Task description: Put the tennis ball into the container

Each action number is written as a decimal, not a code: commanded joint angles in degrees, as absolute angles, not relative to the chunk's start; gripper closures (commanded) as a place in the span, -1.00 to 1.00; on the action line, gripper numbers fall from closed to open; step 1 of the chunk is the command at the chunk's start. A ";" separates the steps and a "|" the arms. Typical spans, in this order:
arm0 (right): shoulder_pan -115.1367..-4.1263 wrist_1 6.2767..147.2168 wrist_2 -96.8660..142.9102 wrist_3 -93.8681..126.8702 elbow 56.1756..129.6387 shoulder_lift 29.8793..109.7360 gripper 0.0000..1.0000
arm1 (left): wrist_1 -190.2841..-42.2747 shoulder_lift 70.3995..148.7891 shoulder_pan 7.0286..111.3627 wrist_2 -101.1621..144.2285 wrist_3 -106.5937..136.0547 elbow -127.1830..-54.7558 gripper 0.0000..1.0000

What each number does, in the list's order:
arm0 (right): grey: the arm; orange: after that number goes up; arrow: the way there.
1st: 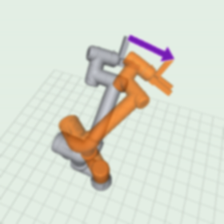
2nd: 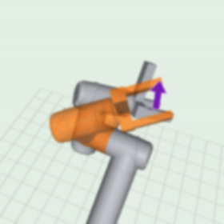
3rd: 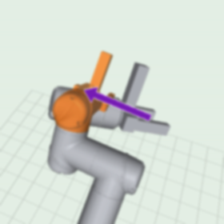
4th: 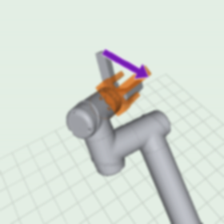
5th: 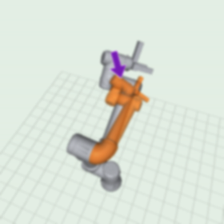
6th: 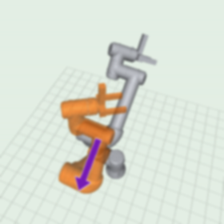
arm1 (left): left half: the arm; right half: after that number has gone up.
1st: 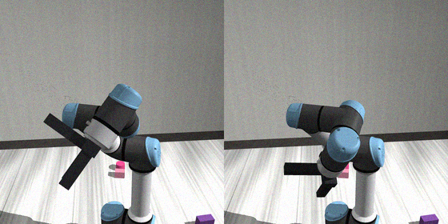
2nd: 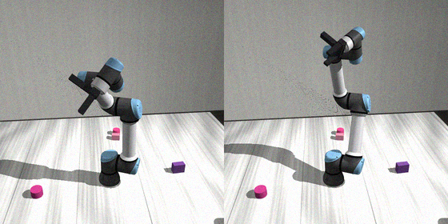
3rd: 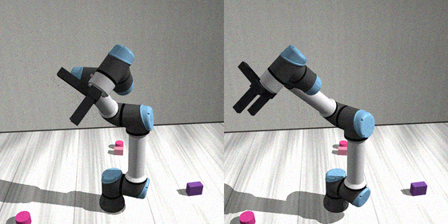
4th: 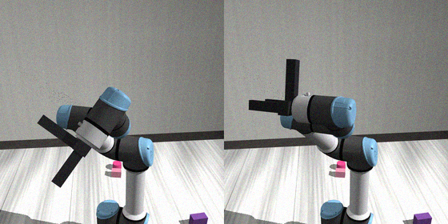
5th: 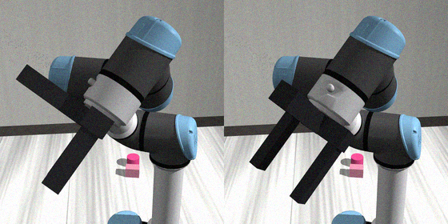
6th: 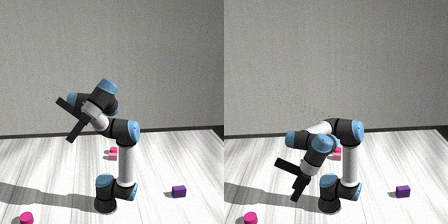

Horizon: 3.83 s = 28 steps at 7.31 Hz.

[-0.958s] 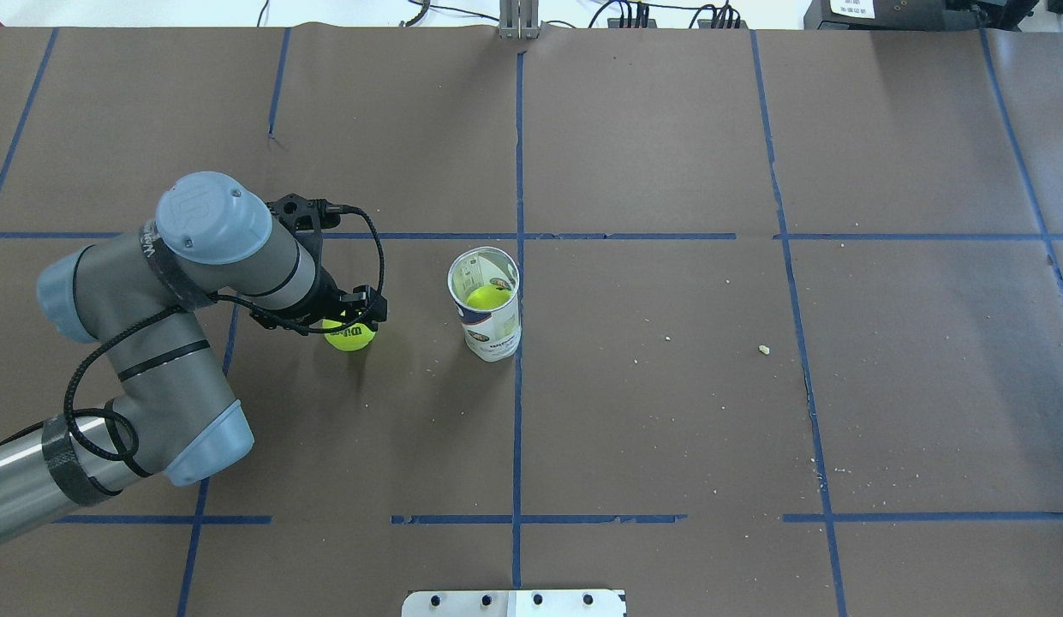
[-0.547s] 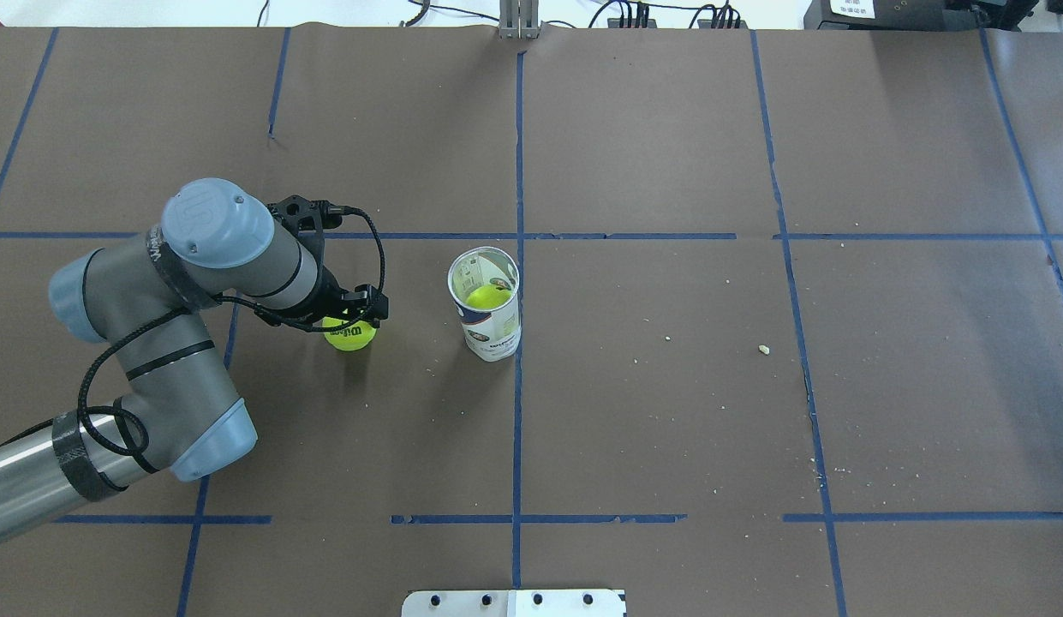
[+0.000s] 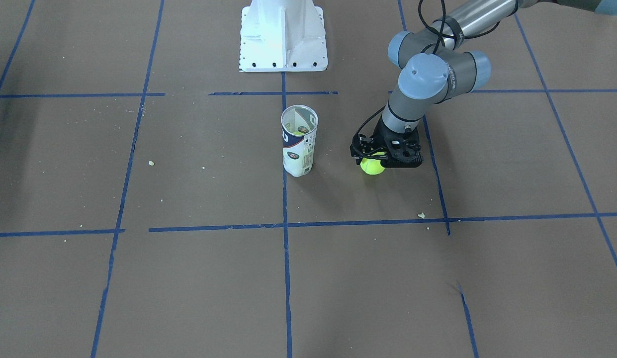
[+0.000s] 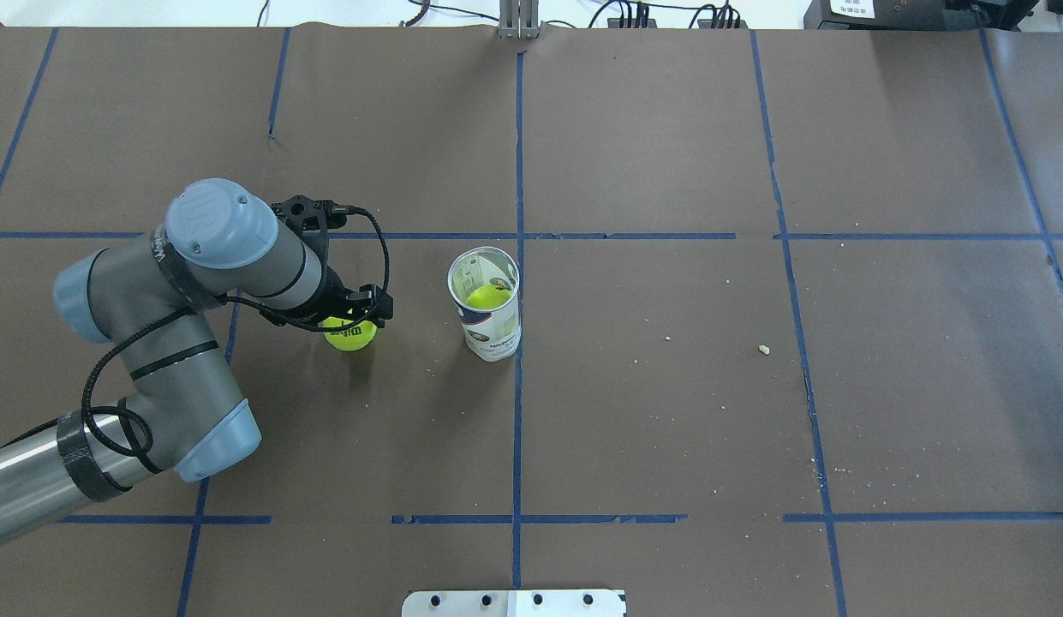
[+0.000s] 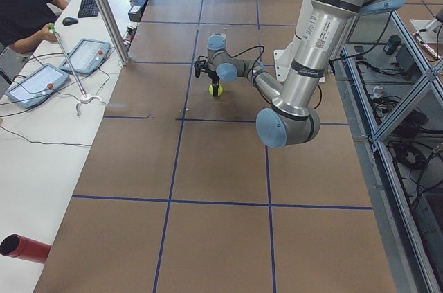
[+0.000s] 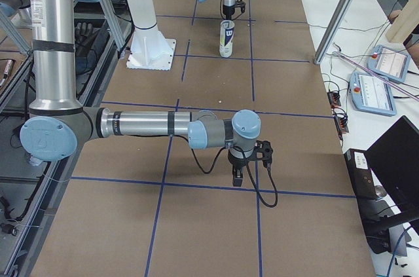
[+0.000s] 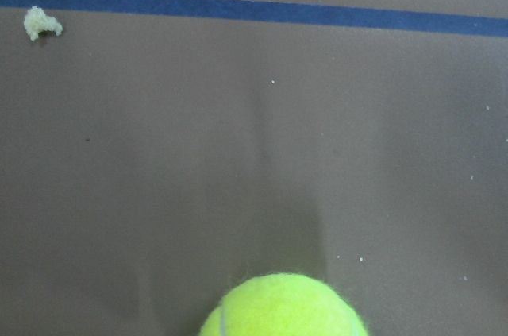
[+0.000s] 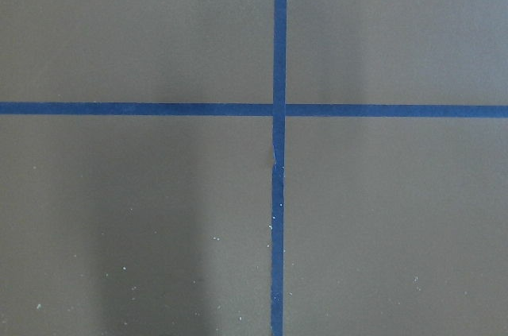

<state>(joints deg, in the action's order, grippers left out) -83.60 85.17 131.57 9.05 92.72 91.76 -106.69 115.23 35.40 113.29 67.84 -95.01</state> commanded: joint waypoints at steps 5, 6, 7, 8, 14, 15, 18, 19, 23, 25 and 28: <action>-83.58 85.17 131.57 9.05 92.72 91.76 -1.00 | -93.78 115.39 39.35 113.55 66.45 -105.42 1.00; -83.67 85.17 131.57 9.05 92.72 91.76 -1.00 | -83.86 117.31 40.77 113.73 60.44 -111.65 1.00; -83.67 85.17 131.57 9.05 92.72 91.76 -1.00 | -75.23 120.81 44.52 113.73 59.08 -115.28 1.00; -83.67 85.17 131.57 9.05 92.72 91.76 -1.00 | -66.45 125.46 47.95 114.60 58.89 -118.01 1.00; -83.67 85.17 131.57 9.05 92.72 91.76 -1.00 | -54.84 144.83 43.72 123.93 70.11 -111.55 1.00; -83.67 85.17 131.57 9.05 92.72 91.76 -1.00 | -58.32 146.50 41.68 123.84 71.96 -107.10 1.00; -83.67 85.17 131.57 9.05 92.72 91.76 -1.00 | -66.43 146.34 40.17 123.57 73.48 -100.82 1.00; -83.58 85.17 131.57 9.05 92.72 91.76 -1.00 | -67.66 146.08 40.08 123.57 73.48 -99.77 1.00; -83.67 85.17 131.57 9.05 92.72 91.76 -1.00 | -69.26 143.80 39.64 123.49 73.21 -99.93 1.00; -83.67 85.17 131.57 9.05 92.72 91.76 -1.00 | -69.26 143.88 39.64 123.49 73.13 -100.02 0.86; -83.67 85.17 131.57 9.05 92.72 91.76 -1.00 | -69.70 143.70 39.64 123.40 72.69 -100.90 -1.00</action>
<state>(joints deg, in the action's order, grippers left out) -83.67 85.17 131.57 9.05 92.72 91.76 -69.58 143.76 39.66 123.46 72.80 -100.56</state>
